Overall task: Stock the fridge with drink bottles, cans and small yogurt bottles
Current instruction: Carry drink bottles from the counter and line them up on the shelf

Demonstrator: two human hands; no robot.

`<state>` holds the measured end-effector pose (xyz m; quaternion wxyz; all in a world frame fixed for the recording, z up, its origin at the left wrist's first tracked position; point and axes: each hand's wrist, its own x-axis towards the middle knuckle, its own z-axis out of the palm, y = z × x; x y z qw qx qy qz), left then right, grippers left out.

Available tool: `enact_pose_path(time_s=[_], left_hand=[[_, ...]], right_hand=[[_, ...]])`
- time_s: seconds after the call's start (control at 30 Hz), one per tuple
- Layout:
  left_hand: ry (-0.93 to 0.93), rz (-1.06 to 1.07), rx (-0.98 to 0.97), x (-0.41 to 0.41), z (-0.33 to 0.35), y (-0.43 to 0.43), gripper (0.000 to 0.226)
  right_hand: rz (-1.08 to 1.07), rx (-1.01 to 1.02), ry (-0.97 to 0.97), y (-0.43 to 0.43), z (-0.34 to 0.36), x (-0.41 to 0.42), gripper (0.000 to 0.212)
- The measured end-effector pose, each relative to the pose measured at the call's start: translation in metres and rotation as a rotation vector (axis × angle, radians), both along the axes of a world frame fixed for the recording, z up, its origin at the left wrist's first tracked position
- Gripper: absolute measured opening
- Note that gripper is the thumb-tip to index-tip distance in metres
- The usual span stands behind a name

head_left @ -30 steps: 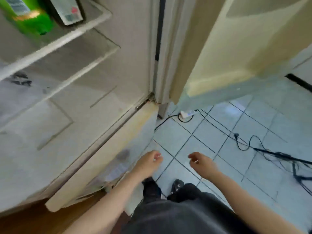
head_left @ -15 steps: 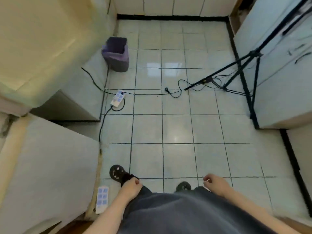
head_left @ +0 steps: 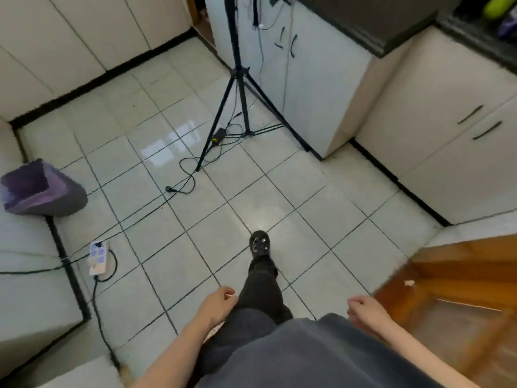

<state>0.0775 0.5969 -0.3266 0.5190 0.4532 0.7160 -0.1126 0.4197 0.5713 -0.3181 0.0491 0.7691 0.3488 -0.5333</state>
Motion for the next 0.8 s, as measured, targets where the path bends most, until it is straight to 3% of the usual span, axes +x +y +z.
enact_pose_path(time_s=[0.2, 0.33, 0.57, 0.8], left_hand=[[0.055, -0.249, -0.091, 0.043, -0.025, 0.116, 0.019], [0.082, -0.520, -0.084, 0.093, -0.028, 0.225, 0.031], [0.109, -0.874, 0.090, 0.212, -0.011, 0.394, 0.037], [-0.060, -0.841, 0.114, 0.343, -0.005, 0.460, 0.032]], right_hand=[[-0.226, -0.085, -0.013, 0.029, -0.008, 0.052, 0.024], [-0.506, -0.064, -0.103, 0.066, 0.004, 0.095, 0.021], [-0.838, 0.170, -0.093, 0.148, 0.030, 0.126, 0.015], [-0.813, 0.046, -0.100, 0.176, 0.010, 0.150, 0.016]])
